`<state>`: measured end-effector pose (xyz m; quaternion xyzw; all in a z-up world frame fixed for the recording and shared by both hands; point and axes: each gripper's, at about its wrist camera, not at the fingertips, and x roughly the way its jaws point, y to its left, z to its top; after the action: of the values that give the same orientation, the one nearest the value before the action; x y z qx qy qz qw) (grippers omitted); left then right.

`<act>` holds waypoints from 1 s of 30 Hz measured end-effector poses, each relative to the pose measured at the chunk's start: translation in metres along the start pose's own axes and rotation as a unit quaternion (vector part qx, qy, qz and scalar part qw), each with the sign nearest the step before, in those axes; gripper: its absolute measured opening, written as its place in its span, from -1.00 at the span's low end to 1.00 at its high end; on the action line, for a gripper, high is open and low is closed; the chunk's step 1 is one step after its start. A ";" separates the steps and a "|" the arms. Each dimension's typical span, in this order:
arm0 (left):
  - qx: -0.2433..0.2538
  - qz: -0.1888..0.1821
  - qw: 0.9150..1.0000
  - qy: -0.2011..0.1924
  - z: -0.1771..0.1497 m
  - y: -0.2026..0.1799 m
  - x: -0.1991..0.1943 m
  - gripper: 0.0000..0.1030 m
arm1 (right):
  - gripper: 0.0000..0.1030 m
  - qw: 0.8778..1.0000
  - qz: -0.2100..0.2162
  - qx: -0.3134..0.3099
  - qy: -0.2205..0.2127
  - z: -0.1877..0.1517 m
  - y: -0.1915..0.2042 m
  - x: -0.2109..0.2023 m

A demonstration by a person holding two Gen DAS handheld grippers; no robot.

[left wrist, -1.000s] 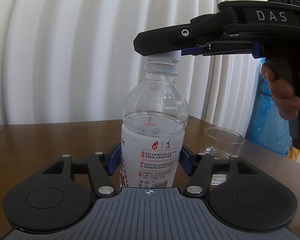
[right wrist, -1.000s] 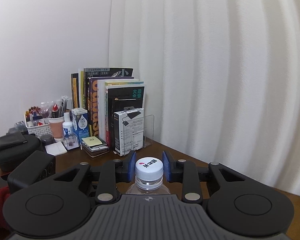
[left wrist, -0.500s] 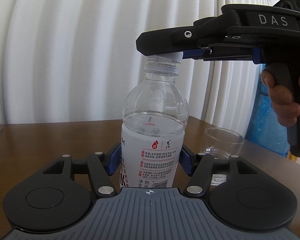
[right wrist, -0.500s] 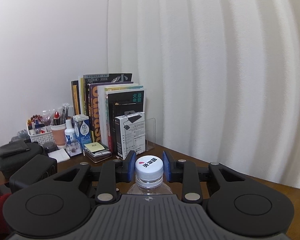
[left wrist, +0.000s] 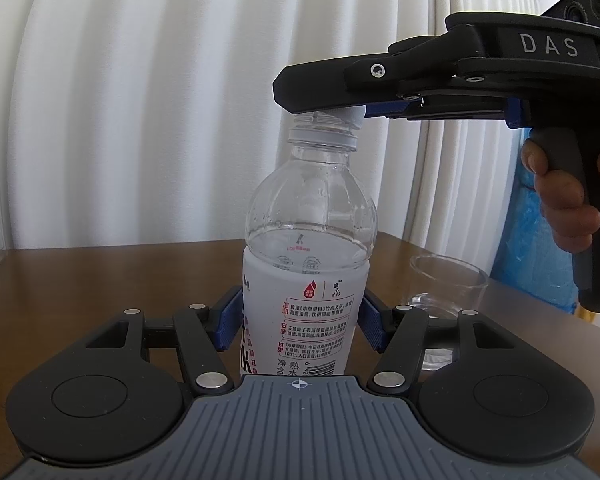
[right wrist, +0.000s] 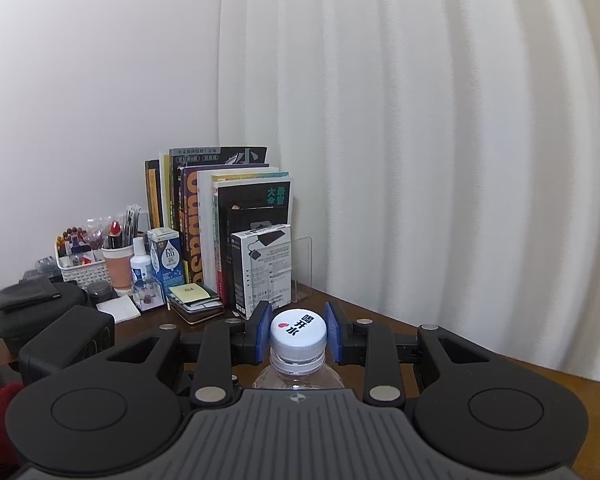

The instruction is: Unscrew bottle cap and pour

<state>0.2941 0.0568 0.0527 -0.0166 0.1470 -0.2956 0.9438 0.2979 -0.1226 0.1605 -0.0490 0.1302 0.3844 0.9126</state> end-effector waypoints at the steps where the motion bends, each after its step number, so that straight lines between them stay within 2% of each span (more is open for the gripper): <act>1: 0.000 0.000 1.000 0.000 0.000 -0.001 -0.002 0.17 | -0.37 1.000 -0.001 -0.004 0.000 0.000 0.001 0.000; 16: -0.001 -0.001 1.000 0.001 0.002 -0.003 -0.005 0.17 | -0.37 0.999 -0.007 -0.042 0.026 0.007 0.011 0.005; 30: -0.002 -0.001 1.000 0.001 0.003 -0.003 -0.005 0.17 | -0.37 0.999 -0.006 -0.039 0.030 0.006 0.009 0.009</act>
<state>0.2892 0.0572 0.0577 -0.0178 0.1489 -0.2963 0.9432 0.2986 -0.1085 0.1638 -0.0971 0.1425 0.3825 0.9077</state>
